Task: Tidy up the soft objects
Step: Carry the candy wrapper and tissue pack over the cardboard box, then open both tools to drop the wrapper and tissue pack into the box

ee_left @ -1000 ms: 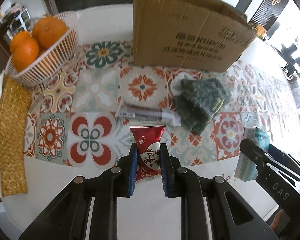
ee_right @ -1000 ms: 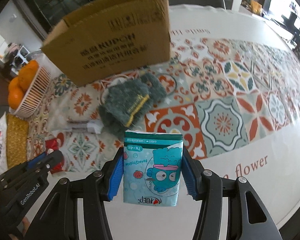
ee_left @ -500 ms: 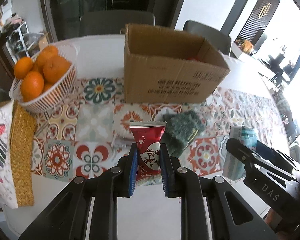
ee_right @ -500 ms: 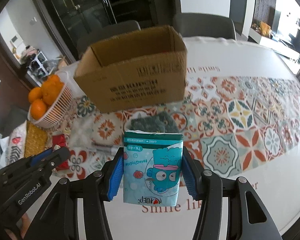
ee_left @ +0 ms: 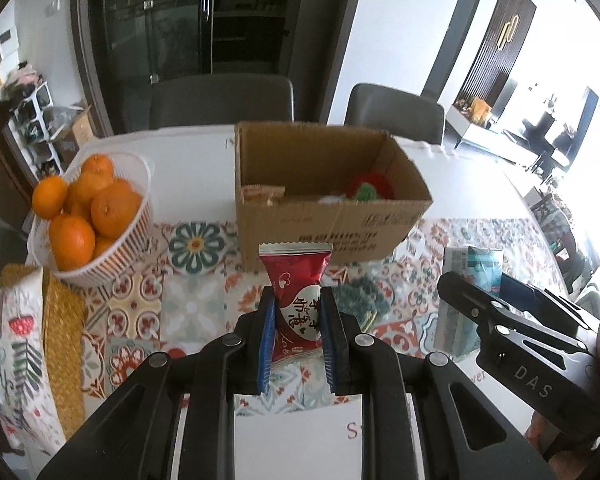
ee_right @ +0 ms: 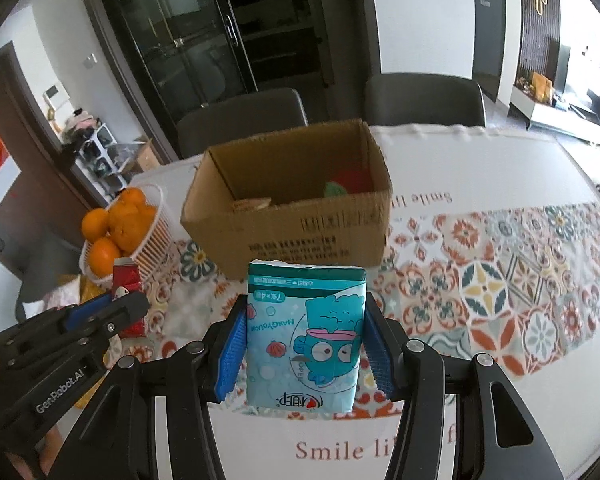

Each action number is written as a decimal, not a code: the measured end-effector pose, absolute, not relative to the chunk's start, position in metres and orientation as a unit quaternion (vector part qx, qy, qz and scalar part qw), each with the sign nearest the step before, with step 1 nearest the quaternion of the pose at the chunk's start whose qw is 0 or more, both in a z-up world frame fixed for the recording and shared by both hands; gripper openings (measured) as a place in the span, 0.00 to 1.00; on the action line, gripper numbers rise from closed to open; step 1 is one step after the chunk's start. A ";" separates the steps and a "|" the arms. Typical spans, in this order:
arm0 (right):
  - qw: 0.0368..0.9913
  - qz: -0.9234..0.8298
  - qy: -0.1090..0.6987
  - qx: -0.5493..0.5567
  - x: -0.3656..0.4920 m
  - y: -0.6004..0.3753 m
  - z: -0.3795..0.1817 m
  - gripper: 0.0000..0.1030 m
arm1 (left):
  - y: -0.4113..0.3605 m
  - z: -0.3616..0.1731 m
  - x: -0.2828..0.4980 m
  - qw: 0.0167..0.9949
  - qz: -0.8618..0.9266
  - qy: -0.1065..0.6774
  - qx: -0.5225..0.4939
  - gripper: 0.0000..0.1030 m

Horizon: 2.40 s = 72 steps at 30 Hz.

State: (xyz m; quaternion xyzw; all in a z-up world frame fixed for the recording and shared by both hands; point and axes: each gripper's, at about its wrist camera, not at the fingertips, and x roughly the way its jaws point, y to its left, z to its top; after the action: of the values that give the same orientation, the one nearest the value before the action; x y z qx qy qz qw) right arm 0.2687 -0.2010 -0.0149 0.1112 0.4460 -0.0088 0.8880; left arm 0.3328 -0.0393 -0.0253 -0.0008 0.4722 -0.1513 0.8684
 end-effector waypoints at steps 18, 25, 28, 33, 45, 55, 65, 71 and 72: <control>0.911 0.021 0.399 0.105 0.328 -0.220 0.028 0.53 | -0.062 0.023 0.386 0.891 -0.165 0.423 0.017 0.21; 0.908 0.031 0.406 0.099 0.360 -0.228 0.027 0.53 | -0.071 0.022 0.413 0.888 -0.168 0.427 0.022 0.21; 0.905 0.033 0.413 0.096 0.375 -0.231 0.025 0.53 | -0.075 0.016 0.429 0.882 -0.172 0.439 0.019 0.21; 0.898 0.038 0.430 0.088 0.403 -0.233 0.018 0.53 | -0.080 0.005 0.457 0.871 -0.171 0.460 0.015 0.21; 0.878 0.037 0.471 0.073 0.452 -0.236 -0.012 0.53 | -0.089 -0.027 0.502 0.849 -0.156 0.505 0.018 0.21; 0.862 0.043 0.498 0.081 0.472 -0.234 -0.041 0.60 | -0.088 -0.062 0.520 0.827 -0.137 0.546 0.015 0.49; 0.871 0.001 0.482 0.088 0.452 -0.240 -0.032 0.68 | -0.081 -0.050 0.499 0.844 -0.127 0.520 0.030 0.49; 0.883 -0.002 0.460 0.088 0.429 -0.234 -0.017 0.68 | -0.073 -0.032 0.478 0.858 -0.127 0.497 0.032 0.50; 0.886 -0.002 0.456 0.088 0.424 -0.233 -0.014 0.68 | -0.072 -0.030 0.476 0.859 -0.127 0.494 0.033 0.50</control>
State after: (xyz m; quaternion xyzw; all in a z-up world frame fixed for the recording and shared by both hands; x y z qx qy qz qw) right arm 0.4239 -0.2326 -0.0138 0.0876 0.4555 -0.0019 0.8859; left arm 0.4762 -0.0716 -0.0300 0.0330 0.4943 -0.1271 0.8593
